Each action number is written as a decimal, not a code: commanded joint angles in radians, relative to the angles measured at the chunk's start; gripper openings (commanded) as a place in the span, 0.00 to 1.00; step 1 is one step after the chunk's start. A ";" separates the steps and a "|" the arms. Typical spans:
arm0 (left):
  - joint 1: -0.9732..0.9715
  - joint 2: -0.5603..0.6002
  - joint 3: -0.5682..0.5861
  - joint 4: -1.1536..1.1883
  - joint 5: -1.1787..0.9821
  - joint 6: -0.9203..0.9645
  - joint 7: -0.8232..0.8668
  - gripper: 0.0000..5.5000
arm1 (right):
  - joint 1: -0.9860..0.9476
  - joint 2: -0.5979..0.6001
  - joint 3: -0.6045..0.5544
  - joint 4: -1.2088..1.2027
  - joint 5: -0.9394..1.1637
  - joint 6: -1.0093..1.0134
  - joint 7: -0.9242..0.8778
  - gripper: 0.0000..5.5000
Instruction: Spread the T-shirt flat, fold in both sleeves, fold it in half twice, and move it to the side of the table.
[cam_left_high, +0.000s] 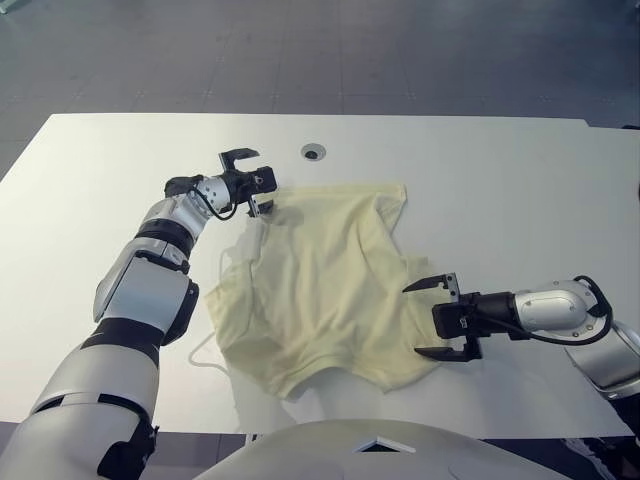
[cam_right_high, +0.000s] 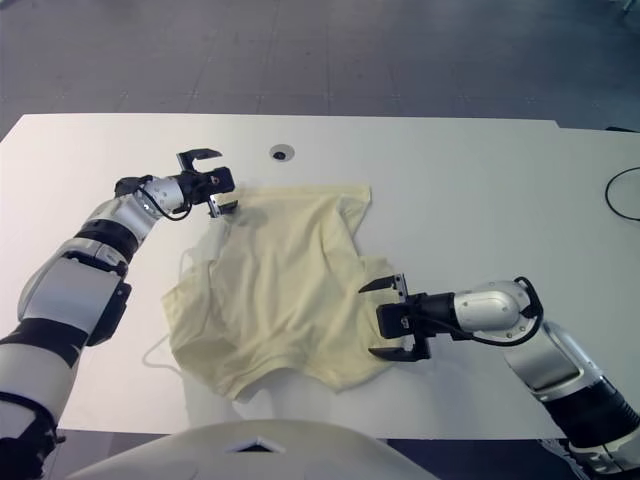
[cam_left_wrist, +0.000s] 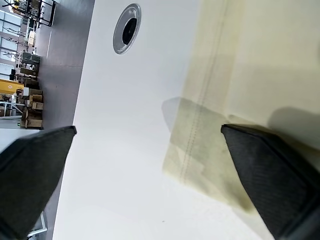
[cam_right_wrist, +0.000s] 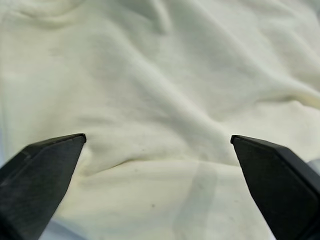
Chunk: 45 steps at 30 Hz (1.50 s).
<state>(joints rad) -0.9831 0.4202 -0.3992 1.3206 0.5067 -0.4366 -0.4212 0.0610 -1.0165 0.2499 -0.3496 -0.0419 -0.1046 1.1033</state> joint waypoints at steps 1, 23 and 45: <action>0.048 0.027 0.011 0.013 -0.002 0.018 -0.002 0.98 | 0.082 -0.094 -0.014 0.018 -0.073 -0.110 0.020 0.98; -0.072 0.055 0.058 -0.014 -0.034 -0.015 0.094 0.98 | -0.170 -0.057 -0.095 -0.073 0.249 0.235 0.046 0.98; 0.906 0.442 0.218 -1.642 -0.675 0.467 -0.622 0.98 | -0.981 0.597 0.157 1.332 -0.275 -0.010 -0.669 0.98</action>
<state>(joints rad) -0.2329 0.7465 -0.2196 -0.0072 -0.0996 -0.1268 -0.9983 -0.7751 -0.5171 0.3858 0.7105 -0.2383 -0.0381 0.5726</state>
